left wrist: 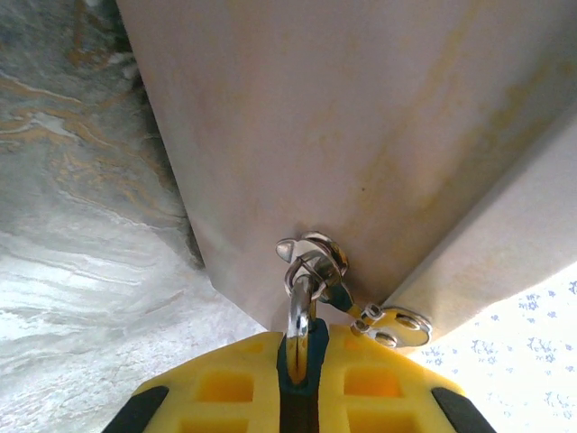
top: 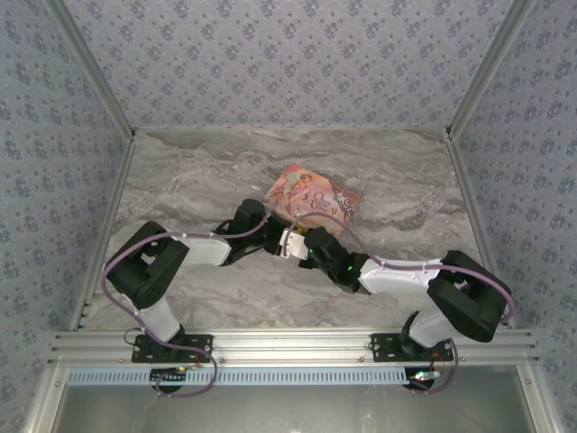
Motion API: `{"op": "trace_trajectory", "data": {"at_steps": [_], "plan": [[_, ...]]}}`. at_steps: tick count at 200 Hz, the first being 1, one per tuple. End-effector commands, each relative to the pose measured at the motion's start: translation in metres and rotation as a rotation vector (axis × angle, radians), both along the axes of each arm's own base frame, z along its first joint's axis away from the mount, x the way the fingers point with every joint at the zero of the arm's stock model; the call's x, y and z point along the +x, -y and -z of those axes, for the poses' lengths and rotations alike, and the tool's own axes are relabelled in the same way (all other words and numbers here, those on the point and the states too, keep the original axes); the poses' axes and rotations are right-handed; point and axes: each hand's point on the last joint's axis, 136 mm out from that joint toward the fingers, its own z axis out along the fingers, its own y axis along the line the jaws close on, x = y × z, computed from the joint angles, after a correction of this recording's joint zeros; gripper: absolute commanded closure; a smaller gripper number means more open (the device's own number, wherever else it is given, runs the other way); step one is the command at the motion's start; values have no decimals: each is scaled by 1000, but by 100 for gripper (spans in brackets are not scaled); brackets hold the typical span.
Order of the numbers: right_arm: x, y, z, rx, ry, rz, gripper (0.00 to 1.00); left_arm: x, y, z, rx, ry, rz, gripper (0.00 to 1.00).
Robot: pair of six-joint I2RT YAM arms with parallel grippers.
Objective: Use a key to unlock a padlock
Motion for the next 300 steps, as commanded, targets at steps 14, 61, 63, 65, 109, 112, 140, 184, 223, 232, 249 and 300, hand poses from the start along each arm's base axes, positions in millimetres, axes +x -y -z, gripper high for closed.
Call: {"op": "trace_trajectory", "data": {"at_steps": [14,61,63,65,109,112,140,184,223,232,249,300], "plan": [[10,6,-21,259,-81,112,100,-3,13,-19,-58,33,50,100],[17,12,-14,541,-239,267,100,-3,13,-19,-62,35,48,100],[17,12,-14,547,-242,272,100,-3,13,-20,-63,35,48,100],[18,12,-14,555,-248,278,100,-3,13,-20,-63,35,48,100],[19,14,-8,642,-299,331,100,-3,13,-21,-65,40,45,100],[19,15,-7,636,-299,331,100,-3,12,-21,-65,40,45,100],[19,16,-5,604,-298,335,100,-3,12,-19,-60,38,46,100],[16,25,6,647,-347,412,100,-3,8,-13,-25,47,47,72],[14,27,11,722,-401,474,100,-5,-5,-5,32,44,42,53],[13,28,13,743,-419,491,100,-7,-9,-2,49,44,42,50],[11,28,15,804,-460,520,100,-8,-18,0,81,52,38,46],[1,38,24,1090,-638,708,100,2,-60,-13,243,163,0,38]]}}
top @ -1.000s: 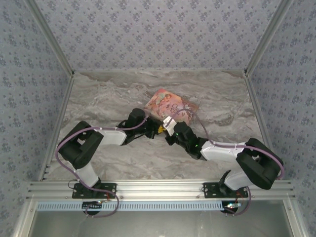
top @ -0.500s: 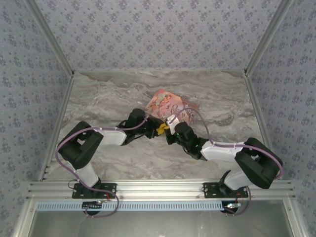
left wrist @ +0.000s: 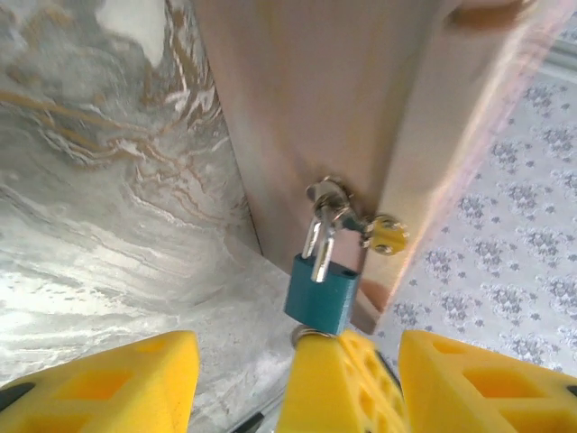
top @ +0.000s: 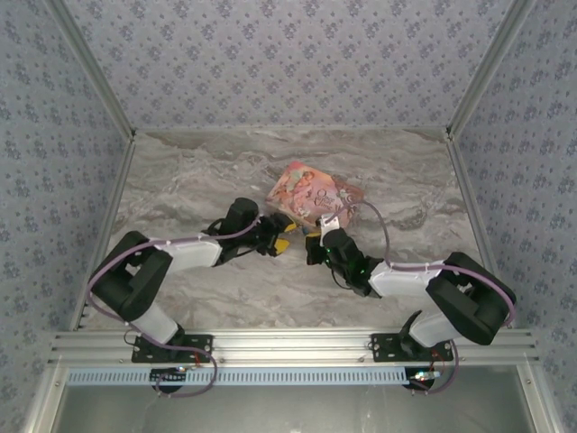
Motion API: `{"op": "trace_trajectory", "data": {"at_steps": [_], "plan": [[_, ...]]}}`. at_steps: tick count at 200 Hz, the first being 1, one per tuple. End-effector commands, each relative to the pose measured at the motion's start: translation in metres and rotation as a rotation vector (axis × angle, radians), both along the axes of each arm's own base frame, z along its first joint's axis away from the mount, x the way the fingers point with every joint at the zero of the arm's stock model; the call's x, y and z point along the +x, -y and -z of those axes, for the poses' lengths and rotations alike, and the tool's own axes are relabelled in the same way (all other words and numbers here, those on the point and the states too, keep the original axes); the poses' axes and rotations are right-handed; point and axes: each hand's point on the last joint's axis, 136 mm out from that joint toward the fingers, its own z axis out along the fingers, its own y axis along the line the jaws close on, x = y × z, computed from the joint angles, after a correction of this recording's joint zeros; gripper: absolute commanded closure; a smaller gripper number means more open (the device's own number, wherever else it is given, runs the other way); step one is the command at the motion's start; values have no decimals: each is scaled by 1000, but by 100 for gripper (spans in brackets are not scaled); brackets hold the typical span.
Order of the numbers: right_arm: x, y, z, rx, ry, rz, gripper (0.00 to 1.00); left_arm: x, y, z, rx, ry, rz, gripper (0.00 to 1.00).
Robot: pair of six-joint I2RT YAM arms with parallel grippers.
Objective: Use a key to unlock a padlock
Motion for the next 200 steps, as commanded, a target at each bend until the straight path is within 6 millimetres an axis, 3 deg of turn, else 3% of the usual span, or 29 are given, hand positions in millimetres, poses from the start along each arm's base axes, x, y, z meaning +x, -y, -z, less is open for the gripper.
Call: {"op": "trace_trajectory", "data": {"at_steps": [1,57,107,139,166,200], "plan": [[-3,13,8,185,-133,160,100,6,-28,-6,124,77,-17,38],[-20,41,44,465,-444,428,99,23,-74,-48,341,265,-59,29],[-19,38,43,559,-571,402,85,35,-98,-61,364,308,-90,27],[-20,55,43,496,-569,420,66,41,-113,-68,399,329,-90,26],[-19,72,27,303,-450,368,39,47,-118,-78,428,380,-68,25],[-15,57,2,258,-297,140,9,59,-109,-85,408,459,8,21]]}}
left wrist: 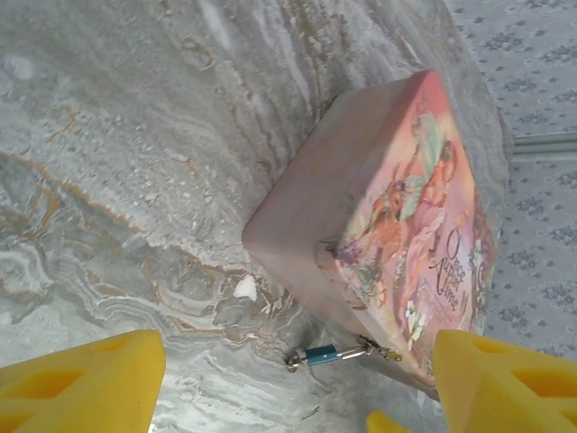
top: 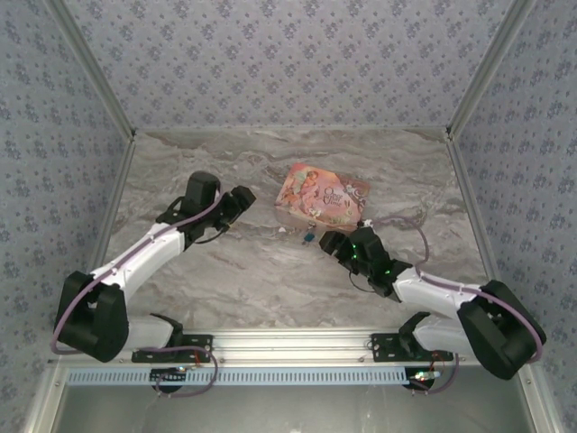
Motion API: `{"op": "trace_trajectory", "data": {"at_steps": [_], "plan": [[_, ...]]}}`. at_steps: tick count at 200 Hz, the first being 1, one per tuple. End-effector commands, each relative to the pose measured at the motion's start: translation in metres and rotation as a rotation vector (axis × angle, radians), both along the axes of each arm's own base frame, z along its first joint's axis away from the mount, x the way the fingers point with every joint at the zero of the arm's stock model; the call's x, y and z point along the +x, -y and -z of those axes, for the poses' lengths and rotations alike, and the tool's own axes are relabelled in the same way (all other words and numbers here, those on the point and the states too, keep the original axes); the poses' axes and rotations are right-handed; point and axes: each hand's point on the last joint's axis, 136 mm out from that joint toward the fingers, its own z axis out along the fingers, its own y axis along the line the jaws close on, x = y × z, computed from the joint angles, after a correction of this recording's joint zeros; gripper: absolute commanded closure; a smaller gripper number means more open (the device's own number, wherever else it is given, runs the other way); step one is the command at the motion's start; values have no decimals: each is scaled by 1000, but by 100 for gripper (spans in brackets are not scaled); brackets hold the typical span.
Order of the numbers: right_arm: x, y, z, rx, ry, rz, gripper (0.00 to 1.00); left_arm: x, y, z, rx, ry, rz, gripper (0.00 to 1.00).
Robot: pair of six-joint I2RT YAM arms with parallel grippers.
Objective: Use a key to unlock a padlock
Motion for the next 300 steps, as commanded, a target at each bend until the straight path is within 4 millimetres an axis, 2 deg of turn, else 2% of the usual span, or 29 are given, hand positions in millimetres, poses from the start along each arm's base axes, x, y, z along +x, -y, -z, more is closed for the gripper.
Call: {"op": "trace_trajectory", "data": {"at_steps": [1,16,38,62,98,115,155,186,218,231,263,300], "plan": [[0,-5,-8,-97,110,-159,9,10,8,-21,6,90,96,21],[4,-5,-8,-72,117,-165,0,17,16,-22,5,112,157,19],[14,1,-9,-52,118,-149,0,32,28,-19,35,140,244,16],[23,-1,-13,-14,128,-171,0,52,50,-15,9,162,336,15],[35,-2,-16,16,149,-210,0,82,71,11,16,126,414,14],[42,2,-19,16,168,-211,0,87,82,25,-5,99,455,19],[60,9,-26,3,193,-242,0,82,97,57,32,22,544,26],[75,18,-26,-3,194,-240,0,76,87,83,88,-39,525,35],[98,25,-35,36,257,-234,0,56,80,102,115,-89,526,39],[101,25,-40,50,291,-244,0,48,75,107,118,-100,516,39],[92,23,-41,31,391,-273,7,35,67,112,109,-115,485,39],[68,5,-30,30,444,-351,12,36,68,107,101,-103,468,39]]}}
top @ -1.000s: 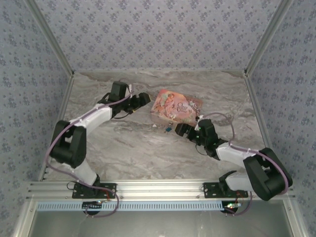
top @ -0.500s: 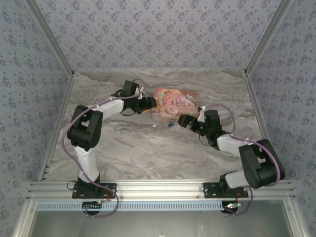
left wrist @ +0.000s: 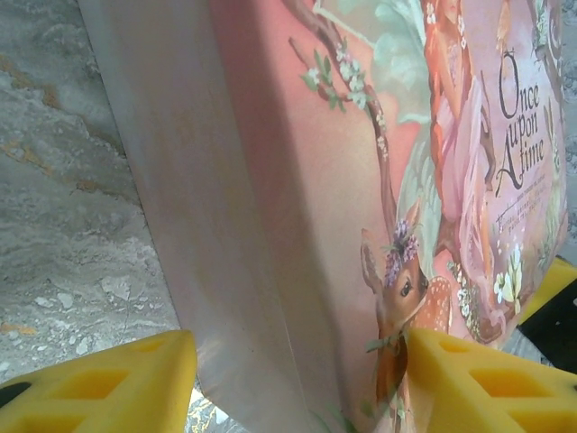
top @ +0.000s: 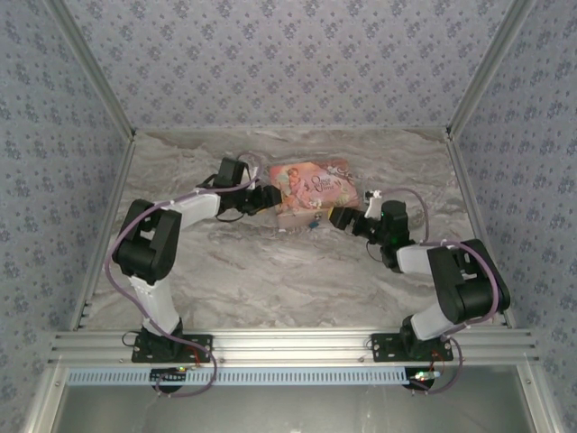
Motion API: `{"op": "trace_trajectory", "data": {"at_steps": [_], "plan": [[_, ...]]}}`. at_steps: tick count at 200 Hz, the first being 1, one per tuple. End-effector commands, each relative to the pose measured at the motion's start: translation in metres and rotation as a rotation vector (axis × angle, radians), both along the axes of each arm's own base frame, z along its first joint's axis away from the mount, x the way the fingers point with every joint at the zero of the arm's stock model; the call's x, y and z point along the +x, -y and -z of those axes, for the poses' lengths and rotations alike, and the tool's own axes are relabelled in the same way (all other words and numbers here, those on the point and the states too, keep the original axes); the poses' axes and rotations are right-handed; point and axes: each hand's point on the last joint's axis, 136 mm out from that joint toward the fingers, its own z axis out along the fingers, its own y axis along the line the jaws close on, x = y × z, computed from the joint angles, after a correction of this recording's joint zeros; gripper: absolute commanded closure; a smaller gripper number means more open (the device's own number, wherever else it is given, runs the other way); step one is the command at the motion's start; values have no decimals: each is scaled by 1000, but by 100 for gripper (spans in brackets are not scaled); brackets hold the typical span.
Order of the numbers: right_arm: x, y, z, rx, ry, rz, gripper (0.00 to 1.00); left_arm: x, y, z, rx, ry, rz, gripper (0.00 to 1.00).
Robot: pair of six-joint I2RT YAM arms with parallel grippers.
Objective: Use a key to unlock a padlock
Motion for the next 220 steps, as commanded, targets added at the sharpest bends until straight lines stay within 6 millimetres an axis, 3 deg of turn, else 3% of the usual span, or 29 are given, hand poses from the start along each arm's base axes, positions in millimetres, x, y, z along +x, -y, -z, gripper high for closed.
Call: {"op": "trace_trajectory", "data": {"at_steps": [1,38,123,220], "plan": [[-12,-18,-5,-7,108,-88,12,-20,-12,30,86,-100,-24,39],[-14,-40,5,-4,113,-152,15,-19,-12,29,90,-98,-27,39],[10,-71,21,23,97,-194,26,-20,-9,25,90,-91,-17,39],[15,-79,18,73,120,-203,47,-20,-7,23,86,-91,-13,40]]}}
